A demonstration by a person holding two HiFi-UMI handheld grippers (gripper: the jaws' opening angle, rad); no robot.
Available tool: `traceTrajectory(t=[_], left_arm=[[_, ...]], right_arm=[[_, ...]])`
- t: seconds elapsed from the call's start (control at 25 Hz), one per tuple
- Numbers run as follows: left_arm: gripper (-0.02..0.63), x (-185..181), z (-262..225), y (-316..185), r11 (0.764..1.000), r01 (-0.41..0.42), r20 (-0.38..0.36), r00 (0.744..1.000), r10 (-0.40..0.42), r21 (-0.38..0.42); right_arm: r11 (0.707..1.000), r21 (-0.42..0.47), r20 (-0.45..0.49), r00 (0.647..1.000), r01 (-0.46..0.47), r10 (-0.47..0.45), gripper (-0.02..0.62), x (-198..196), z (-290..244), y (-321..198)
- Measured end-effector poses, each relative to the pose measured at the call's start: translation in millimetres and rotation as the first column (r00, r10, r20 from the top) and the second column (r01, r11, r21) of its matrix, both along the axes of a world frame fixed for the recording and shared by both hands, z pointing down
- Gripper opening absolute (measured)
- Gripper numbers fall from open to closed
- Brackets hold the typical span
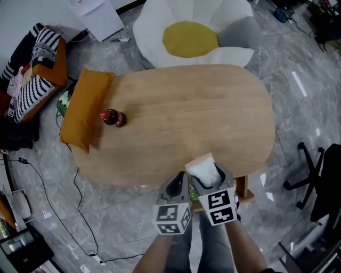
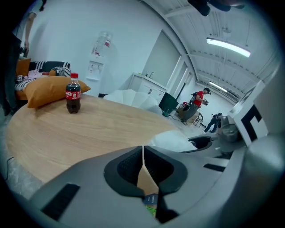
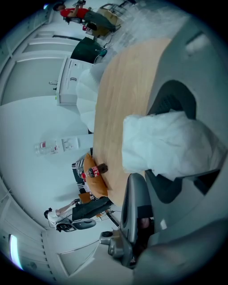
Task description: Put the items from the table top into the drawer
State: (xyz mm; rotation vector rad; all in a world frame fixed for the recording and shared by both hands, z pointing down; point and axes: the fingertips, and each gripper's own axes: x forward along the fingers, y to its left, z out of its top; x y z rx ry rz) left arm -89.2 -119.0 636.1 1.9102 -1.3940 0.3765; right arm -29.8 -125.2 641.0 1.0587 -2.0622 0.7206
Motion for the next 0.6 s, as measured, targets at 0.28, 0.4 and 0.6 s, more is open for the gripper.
traceTrajectory(t=[0.28, 0.4, 0.6], left_arm=[[0.021, 36.2, 1.8, 21.7, 1.0, -0.005, -0.004, 1.0, 0.005, -0.001], [0.02, 47.0, 4.7, 30.8, 1.0, -0.002, -0.004, 1.0, 0.002, -0.007], [0.02, 56.8, 12.8, 44.4, 1.0, 0.005, 0.006, 1.0, -0.005, -0.021]], right_arm=[[1.0, -0.014, -0.002, 1.0, -0.001, 0.001, 0.31, 34.9, 3.7, 23.9], [1.0, -0.026, -0.002, 1.0, 0.0, 0.0, 0.311, 46.8, 8.4, 35.1], [0.999, -0.038, -0.003, 1.0, 0.012, -0.012, 0.311, 57.6, 13.3, 49.2]])
